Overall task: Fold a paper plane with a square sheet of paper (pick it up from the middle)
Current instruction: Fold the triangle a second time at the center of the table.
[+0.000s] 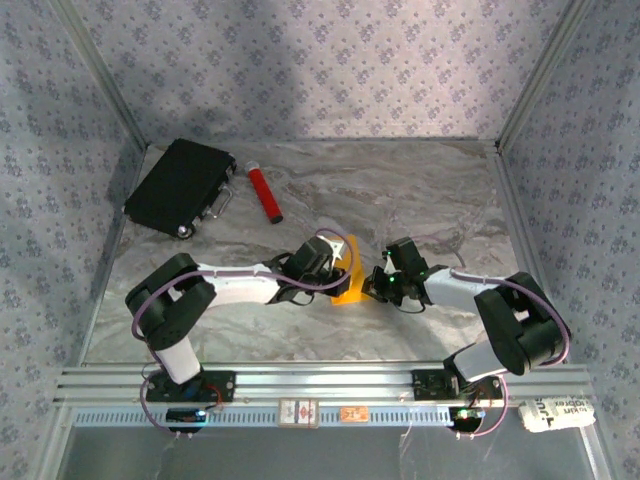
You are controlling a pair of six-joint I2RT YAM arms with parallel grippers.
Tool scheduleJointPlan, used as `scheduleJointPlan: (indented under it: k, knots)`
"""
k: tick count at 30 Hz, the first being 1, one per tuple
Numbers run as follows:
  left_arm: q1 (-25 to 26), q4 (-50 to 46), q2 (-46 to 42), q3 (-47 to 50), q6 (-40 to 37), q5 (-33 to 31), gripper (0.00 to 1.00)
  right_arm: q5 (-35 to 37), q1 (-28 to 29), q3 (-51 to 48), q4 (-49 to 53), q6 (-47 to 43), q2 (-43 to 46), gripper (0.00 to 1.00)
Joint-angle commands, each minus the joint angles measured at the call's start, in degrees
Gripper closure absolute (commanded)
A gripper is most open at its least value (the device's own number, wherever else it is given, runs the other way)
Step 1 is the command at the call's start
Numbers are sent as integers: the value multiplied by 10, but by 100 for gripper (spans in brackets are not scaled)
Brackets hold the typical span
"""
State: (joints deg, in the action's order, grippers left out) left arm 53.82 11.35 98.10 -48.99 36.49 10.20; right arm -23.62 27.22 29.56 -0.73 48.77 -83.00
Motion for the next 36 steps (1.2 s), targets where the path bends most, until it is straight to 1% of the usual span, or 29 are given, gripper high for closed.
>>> scheduleJointPlan:
  k: [1,6,10,14,18,25,30,36]
  knots:
    - [-7,0,13,-20,-28,28,88,12,-4,10,31,-11,-10,100]
    - [-14,-2,25,-32,-44,51,95,10,-6,9,37,-15,-10,100]
    - [-19,-8,30,-36,-54,54,100,8,-9,10,37,-16,-10,100]
    - [-21,-10,31,-33,-56,57,100,-3,-9,16,19,-7,-7,99]
    - [-21,-8,30,-30,-53,59,100,-23,-4,17,-26,18,-8,98]
    - [-21,-6,31,-29,-49,58,100,-23,9,21,-57,37,-31,98]
    - [-24,-14,28,-28,-56,47,100,-5,9,25,-19,25,-61,100]
    - [-41,-15,28,-18,-73,31,100,12,7,21,16,8,-60,100]
